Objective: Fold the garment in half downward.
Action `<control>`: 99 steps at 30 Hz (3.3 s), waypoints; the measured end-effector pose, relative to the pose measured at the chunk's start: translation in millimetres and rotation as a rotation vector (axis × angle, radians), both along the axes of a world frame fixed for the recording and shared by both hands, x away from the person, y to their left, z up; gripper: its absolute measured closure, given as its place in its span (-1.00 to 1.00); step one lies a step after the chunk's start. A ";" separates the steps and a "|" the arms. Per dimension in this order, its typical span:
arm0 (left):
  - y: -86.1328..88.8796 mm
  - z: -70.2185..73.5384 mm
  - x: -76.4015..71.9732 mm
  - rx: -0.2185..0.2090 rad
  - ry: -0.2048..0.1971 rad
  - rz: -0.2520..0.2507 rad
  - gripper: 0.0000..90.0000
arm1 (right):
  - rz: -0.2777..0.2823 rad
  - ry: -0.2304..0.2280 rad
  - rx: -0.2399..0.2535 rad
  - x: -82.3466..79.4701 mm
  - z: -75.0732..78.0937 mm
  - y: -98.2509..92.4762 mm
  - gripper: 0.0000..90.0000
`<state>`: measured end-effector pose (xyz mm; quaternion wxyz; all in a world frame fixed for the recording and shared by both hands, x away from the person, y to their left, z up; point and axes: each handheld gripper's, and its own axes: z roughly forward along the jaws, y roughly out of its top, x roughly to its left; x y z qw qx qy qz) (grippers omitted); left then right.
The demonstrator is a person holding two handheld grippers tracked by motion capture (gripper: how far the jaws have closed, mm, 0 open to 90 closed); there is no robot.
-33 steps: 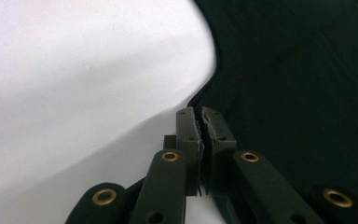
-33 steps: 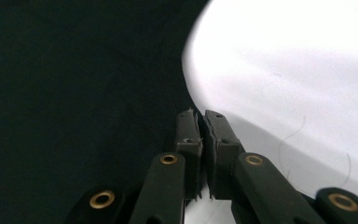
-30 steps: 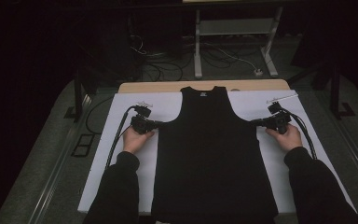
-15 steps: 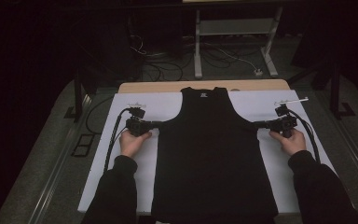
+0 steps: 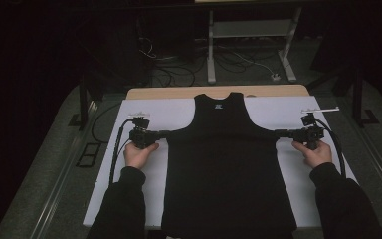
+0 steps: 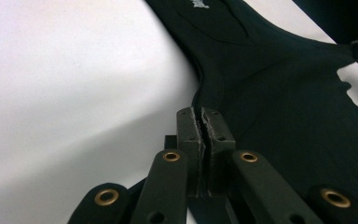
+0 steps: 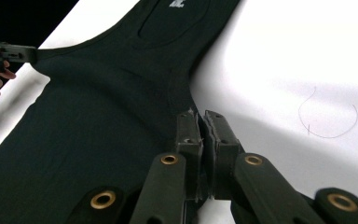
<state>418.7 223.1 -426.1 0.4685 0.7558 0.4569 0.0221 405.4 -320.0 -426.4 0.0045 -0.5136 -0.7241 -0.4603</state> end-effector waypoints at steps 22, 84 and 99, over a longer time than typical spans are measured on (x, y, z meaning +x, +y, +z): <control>13.1 8.9 -23.7 -0.047 0.010 -0.009 0.91 | -0.005 -0.006 0.032 -21.6 9.9 -8.2 0.87; 17.3 -3.0 -80.9 -0.006 0.155 -0.128 0.90 | 0.092 0.125 -0.013 -87.4 5.9 -11.3 0.86; 15.3 -7.0 -88.3 0.011 0.186 -0.133 0.90 | 0.117 0.177 -0.038 -97.1 -1.3 -6.9 0.86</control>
